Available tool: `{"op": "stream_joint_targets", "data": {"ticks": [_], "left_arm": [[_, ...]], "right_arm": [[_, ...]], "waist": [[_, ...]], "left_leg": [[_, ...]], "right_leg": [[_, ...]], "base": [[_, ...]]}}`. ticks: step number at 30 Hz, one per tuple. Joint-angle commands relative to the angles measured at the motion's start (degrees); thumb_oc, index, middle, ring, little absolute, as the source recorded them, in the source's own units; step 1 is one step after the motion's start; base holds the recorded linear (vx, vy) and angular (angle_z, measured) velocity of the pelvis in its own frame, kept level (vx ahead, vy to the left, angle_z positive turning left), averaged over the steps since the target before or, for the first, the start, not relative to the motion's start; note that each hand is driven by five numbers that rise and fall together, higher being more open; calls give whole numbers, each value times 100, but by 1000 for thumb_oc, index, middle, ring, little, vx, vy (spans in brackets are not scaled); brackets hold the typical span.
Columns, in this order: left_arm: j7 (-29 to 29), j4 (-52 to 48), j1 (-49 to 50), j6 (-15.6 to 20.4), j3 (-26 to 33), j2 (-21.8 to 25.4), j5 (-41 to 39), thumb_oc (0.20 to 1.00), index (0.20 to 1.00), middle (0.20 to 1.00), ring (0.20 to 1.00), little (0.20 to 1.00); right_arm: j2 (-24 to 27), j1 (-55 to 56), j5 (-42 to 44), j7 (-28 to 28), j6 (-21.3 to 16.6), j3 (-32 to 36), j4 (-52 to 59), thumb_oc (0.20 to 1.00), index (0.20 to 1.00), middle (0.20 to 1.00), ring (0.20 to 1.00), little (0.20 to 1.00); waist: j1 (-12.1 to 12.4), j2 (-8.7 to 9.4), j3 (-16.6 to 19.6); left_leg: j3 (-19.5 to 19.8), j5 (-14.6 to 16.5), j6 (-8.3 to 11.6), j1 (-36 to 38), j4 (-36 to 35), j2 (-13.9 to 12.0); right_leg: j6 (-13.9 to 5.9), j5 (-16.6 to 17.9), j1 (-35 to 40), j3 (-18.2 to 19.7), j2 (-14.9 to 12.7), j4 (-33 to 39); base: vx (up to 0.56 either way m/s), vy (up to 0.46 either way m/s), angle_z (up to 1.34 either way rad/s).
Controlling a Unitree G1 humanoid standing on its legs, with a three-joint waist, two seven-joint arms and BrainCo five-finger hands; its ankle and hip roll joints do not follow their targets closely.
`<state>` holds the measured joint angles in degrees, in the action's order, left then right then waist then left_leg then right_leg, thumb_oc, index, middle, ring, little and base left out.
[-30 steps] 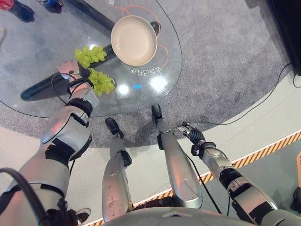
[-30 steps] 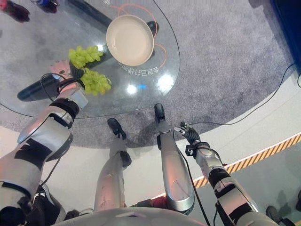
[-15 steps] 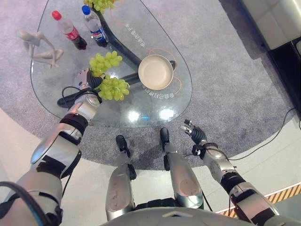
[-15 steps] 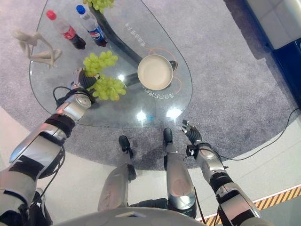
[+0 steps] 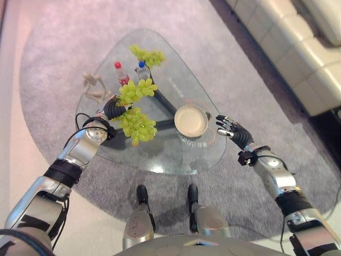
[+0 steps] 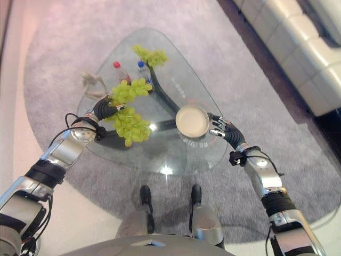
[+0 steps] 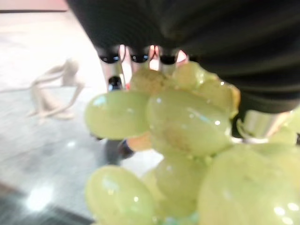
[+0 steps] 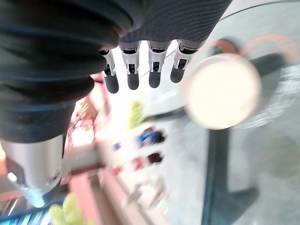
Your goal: Pick up fruits into the plate
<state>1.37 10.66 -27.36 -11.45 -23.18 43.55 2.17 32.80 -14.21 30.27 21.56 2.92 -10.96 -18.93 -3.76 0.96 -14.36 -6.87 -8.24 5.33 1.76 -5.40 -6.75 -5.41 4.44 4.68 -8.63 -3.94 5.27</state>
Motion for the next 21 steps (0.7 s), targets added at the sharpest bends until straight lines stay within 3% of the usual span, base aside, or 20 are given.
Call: {"op": "stream_joint_targets", "data": {"ticks": [1, 10, 21], "left_arm": [[601, -436, -108, 614, 113, 55, -110, 200, 200, 200, 200, 200], [1322, -912, -298, 803, -253, -330, -460, 200, 200, 200, 200, 200], [1683, -1224, -596, 799, -457, -911, -995, 200, 200, 200, 200, 200]], "right_arm": [[39, -55, 168, 644, 447, -182, 211, 1000, 1000, 1000, 1000, 1000], [-503, -401, 490, 1044, 1076, -676, 305, 1000, 1000, 1000, 1000, 1000], [-1156, -573, 668, 864, 1182, -1144, 343, 1000, 1000, 1000, 1000, 1000]], "waist": [[251, 54, 723], [403, 21, 1055], [411, -36, 1146]], "left_leg": [[-36, 581, -85, 282, 40, 297], [85, 736, -160, 654, 40, 381], [149, 826, -205, 827, 40, 433]], "right_leg": [[-150, -61, 51, -242, -206, -167], [-147, -155, 490, -440, -266, -89], [-127, -223, 649, -467, -269, -84]], "base": [[73, 35, 24], [64, 41, 15], [17, 15, 4]]}}
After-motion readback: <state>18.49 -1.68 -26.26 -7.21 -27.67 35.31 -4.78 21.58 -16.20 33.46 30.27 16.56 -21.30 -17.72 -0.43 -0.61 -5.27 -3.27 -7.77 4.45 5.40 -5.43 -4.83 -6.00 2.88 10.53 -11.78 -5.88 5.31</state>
